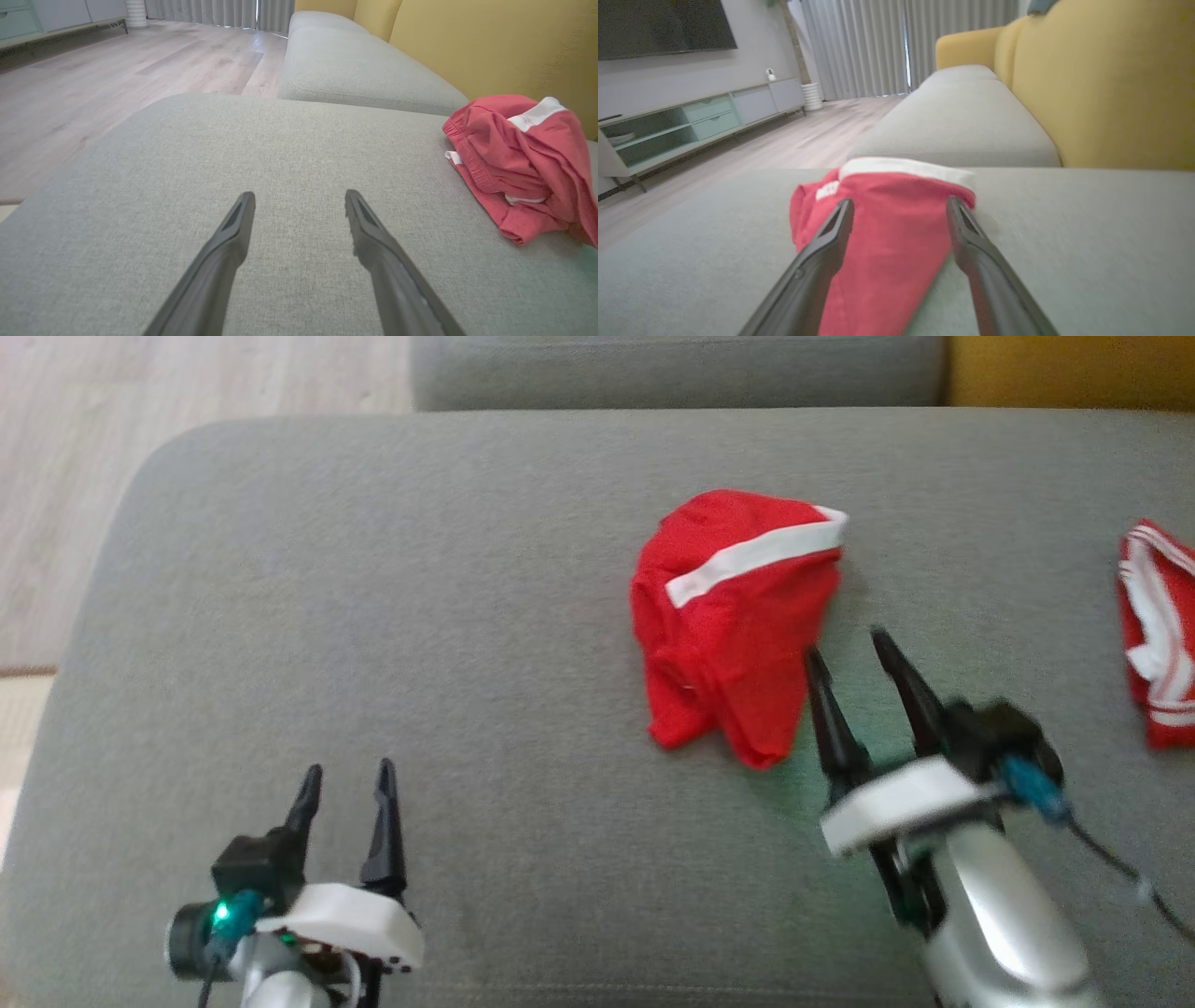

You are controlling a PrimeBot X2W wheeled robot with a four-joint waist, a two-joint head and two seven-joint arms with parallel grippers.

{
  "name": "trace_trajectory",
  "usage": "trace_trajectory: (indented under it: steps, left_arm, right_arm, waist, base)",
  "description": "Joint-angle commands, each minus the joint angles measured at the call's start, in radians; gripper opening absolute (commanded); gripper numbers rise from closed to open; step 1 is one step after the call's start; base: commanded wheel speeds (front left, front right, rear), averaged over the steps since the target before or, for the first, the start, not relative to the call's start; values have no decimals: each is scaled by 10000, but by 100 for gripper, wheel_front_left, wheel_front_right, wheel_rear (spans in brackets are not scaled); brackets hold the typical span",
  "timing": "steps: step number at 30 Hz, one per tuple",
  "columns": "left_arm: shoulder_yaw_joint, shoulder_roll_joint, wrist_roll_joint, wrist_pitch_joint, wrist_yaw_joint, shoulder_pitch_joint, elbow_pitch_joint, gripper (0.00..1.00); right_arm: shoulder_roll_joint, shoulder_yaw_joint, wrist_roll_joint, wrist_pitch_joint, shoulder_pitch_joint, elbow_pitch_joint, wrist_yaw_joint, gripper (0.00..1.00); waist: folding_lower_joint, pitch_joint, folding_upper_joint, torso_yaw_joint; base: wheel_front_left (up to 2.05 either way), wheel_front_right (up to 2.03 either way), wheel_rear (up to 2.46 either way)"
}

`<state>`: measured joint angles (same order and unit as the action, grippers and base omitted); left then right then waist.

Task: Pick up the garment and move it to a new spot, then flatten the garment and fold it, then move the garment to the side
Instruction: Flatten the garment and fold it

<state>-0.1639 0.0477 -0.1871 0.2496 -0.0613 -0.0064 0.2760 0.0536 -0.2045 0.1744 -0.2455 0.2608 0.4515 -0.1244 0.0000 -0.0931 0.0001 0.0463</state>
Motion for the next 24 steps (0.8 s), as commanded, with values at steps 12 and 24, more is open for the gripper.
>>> trace_trajectory:
  steps: [12,24]
  left_arm:
    - [-598,27,-694,122,-190,-602,-245,100]
    - [-789,27,-910,122,-243,-828,-316,100]
  right_arm:
    - [-34,-766,-1069,893,2758,1195,-63,100]
    - [-34,40,-2017,802,3005,2315,-63,100]
  waist:
    - [0,-909,-1,1625]
    - [0,-1283,-1,1591]
  base:
    - [0,0,0]
    - [0,0,0]
